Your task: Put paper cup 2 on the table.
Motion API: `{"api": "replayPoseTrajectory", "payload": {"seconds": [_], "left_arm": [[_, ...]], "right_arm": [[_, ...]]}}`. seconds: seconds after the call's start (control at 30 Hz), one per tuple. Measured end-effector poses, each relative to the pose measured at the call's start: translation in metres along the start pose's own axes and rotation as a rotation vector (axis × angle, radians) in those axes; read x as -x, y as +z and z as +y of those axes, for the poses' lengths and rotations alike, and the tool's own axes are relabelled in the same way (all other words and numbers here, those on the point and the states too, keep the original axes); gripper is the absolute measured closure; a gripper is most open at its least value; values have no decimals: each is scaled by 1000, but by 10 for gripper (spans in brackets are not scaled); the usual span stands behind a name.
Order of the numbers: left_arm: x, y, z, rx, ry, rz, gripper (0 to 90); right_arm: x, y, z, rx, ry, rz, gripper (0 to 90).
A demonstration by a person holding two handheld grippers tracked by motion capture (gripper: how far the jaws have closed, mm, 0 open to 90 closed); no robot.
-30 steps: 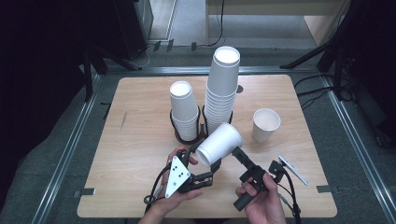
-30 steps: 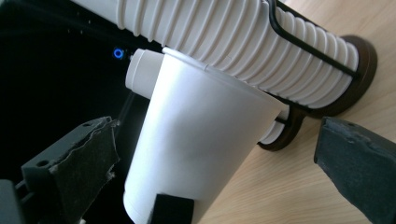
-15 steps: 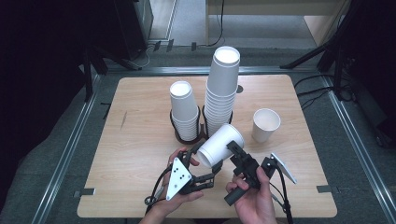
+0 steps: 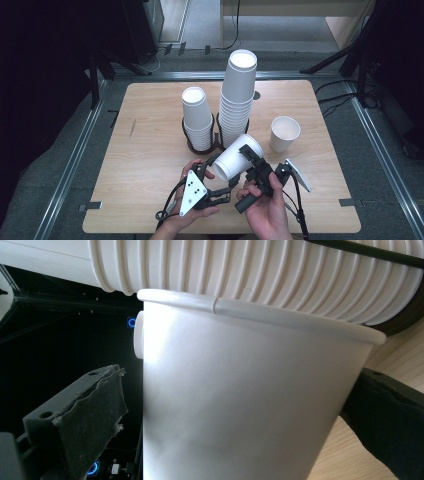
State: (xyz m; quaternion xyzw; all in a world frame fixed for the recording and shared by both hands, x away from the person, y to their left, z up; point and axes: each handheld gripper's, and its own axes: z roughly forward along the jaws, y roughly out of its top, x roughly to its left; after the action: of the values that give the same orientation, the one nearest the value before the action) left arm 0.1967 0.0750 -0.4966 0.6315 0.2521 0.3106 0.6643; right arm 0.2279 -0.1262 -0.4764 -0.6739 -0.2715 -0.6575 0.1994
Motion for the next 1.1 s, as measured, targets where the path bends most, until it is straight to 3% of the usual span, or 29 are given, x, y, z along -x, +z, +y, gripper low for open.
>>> {"api": "replayPoseTrajectory", "payload": {"seconds": [0.2,0.43,0.7,1.1], "left_arm": [[1,0,-1,-2,3,-6,236],[2,1,-2,-11,13,-13,236],[0,0,-2,-12,7,-15,236],[-1,0,-2,-15,1,-26,229]], "right_arm": [[2,3,0,-4,20,13,0],[5,7,0,-44,58,20,25],[8,5,1,-48,60,20,119],[9,3,-2,-16,66,18,140]]}}
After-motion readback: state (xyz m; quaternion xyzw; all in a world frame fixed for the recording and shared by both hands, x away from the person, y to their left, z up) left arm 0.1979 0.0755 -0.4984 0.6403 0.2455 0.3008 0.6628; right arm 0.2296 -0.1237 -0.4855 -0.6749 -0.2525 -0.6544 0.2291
